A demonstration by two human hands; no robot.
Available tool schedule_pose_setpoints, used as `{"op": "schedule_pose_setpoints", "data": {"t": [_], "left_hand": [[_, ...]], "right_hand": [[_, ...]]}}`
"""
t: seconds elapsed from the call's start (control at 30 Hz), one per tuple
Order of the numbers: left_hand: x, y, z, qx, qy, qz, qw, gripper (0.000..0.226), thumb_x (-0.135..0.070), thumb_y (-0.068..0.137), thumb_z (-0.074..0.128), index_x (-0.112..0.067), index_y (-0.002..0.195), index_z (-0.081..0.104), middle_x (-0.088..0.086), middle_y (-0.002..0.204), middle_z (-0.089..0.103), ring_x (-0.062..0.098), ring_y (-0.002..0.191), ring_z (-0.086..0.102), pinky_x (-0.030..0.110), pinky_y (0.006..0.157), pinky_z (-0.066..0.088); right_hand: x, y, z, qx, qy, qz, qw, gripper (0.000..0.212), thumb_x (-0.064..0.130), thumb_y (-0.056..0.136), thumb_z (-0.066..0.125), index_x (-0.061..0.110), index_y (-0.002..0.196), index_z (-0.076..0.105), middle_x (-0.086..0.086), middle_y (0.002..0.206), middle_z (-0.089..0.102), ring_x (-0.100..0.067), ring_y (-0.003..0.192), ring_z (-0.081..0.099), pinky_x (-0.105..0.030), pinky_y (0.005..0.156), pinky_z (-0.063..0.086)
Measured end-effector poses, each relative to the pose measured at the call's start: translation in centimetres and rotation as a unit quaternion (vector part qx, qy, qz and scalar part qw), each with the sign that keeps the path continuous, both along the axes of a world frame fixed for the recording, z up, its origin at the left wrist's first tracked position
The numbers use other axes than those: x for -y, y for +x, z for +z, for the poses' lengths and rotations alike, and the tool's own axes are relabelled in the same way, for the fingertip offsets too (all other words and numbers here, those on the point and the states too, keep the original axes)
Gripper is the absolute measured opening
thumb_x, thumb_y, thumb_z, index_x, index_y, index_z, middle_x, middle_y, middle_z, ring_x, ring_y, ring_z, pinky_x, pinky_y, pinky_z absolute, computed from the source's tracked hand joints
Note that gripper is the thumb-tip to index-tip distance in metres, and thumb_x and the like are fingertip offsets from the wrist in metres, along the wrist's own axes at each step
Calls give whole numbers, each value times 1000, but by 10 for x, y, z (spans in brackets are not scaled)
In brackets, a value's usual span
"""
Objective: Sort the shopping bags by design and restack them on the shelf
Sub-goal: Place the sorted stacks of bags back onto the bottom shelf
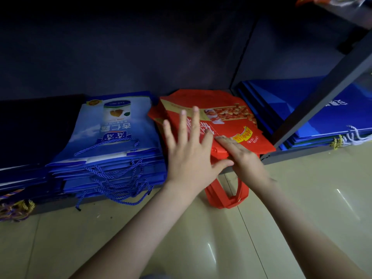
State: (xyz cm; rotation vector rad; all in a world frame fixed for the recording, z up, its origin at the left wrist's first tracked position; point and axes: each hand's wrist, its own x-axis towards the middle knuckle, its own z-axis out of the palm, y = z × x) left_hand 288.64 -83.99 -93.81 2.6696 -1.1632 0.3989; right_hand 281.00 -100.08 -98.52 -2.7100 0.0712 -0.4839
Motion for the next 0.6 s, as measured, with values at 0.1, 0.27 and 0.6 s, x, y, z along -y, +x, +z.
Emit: {"op": "schedule_pose_setpoints", "data": {"t": [0.1,0.27,0.6], "left_hand": [[11,-5,2,5,69,-34,997,53,-52,89,49,-16,127,57,16,136,51,33,135,35,57,113,2],[10,22,-46,-121,158,-31,979,45,-8,97,33,-10,143,31,12,141,43,28,129,39,37,112,22],[19,22,-101,24,274,-115,954,77,-26,99,40,-17,148,-19,23,155,-12,44,142,-4,53,113,-5]], "right_hand": [[-1,3,-2,45,-37,22,998,54,5,83,59,-1,135,46,-20,133,53,-27,130,45,-36,112,27],[-6,-27,-45,44,-77,-120,989,80,47,78,65,6,138,32,-19,136,46,-35,129,40,-48,106,31],[-43,-48,-134,-285,32,-174,942,77,34,83,61,5,143,23,-9,129,53,-27,127,45,-37,109,20]]}}
